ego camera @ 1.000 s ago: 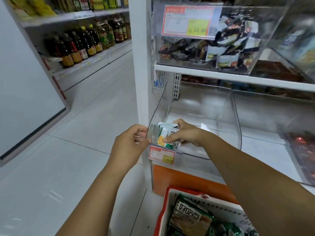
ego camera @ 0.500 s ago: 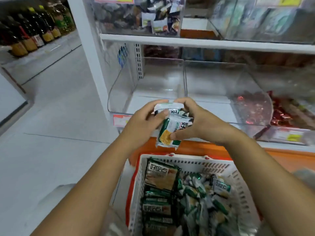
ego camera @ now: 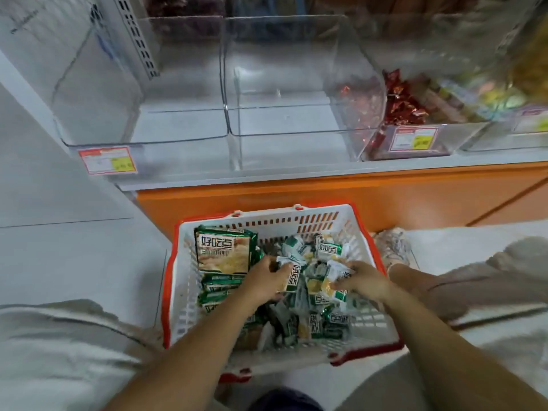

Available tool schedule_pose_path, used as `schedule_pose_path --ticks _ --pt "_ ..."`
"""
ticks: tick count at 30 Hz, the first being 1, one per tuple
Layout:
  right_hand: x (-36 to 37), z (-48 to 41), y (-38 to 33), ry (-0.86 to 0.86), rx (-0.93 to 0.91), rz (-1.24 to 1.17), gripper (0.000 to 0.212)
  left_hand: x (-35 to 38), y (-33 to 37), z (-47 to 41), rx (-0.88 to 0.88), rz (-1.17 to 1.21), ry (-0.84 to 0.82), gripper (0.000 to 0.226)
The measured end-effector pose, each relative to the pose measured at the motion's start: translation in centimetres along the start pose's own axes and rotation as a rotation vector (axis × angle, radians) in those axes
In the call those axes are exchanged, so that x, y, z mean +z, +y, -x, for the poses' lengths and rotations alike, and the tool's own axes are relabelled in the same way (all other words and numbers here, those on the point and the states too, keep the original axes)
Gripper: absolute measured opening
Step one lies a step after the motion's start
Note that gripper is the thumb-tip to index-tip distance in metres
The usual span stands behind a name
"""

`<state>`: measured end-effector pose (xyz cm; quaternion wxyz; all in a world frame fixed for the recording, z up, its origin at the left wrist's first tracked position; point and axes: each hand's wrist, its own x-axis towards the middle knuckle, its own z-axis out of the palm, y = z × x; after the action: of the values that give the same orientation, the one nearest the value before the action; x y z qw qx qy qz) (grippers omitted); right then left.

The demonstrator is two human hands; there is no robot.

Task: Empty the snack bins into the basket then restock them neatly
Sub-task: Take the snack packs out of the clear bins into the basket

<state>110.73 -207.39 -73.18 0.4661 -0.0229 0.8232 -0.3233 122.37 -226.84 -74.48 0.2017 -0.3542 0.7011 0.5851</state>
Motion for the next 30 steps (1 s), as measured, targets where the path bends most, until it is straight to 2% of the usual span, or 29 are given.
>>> schedule_pose_path --ticks 2,4,6,8,11,12,14,16,17,19,22,24,26,28,30 --pt "-0.1 -0.6 1.6 0.019 0.048 -0.044 0.09 1.5 -1.2 -0.6 -0.02 -0.142 -0.058 0.065" --pt "-0.3 -0.8 2.1 0.011 0.065 0.04 0.082 2.0 -1.9 -1.0 -0.008 -0.212 -0.101 0.069" --pt "-0.5 -0.6 1.8 -0.036 0.048 0.262 0.058 1.5 -1.9 -1.2 0.038 -0.26 -0.099 0.068" --pt "-0.6 -0.2 1.2 -0.056 0.03 0.52 0.039 0.6 -1.4 -1.2 0.101 -0.323 -0.065 0.057" --pt "-0.4 -0.2 0.6 -0.047 -0.048 0.85 0.038 -1.6 -0.2 -0.6 0.167 -0.38 0.014 0.046" --pt "-0.3 -0.1 0.2 0.013 -0.095 0.838 0.04 -2.6 0.2 -0.3 0.187 -0.392 0.034 0.045" --pt "-0.1 -0.2 -0.8 0.147 -0.201 0.538 0.038 -4.7 1.0 0.4 0.236 -0.422 0.068 0.045" --pt "0.8 -0.3 -2.5 0.145 -0.287 0.188 0.029 -7.2 1.7 1.3 0.286 -0.409 0.143 0.042" --pt "1.6 -0.8 -3.2 0.121 -0.322 0.103 0.025 -8.4 1.7 1.7 0.3 -0.373 0.205 0.039" --pt "3.6 -1.7 -4.9 0.074 -0.382 0.084 0.031 -10.4 0.8 2.5 0.327 -0.305 0.378 0.036" --pt "7.1 -2.8 -8.2 -0.004 -0.403 0.122 0.048 -12.2 -2.1 3.5 0.296 -0.328 0.628 0.038" --pt "9.4 -4.0 -10.1 -0.039 -0.389 0.146 0.058 -12.8 -4.3 3.6 0.21 -0.325 0.656 0.046" --pt "11.4 -5.6 -11.2 -0.014 -0.379 0.131 0.068 -13.2 -6.1 3.7 0.129 -0.303 0.606 0.055" --pt "12.8 -7.9 -11.4 0.015 -0.393 0.121 0.077 -13.4 -7.4 3.8 0.121 -0.282 0.568 0.056" --pt "13.8 -8.5 -12.1 0.066 -0.38 0.176 0.074 -13.6 -8.1 4.0 0.129 -0.25 0.553 0.052"
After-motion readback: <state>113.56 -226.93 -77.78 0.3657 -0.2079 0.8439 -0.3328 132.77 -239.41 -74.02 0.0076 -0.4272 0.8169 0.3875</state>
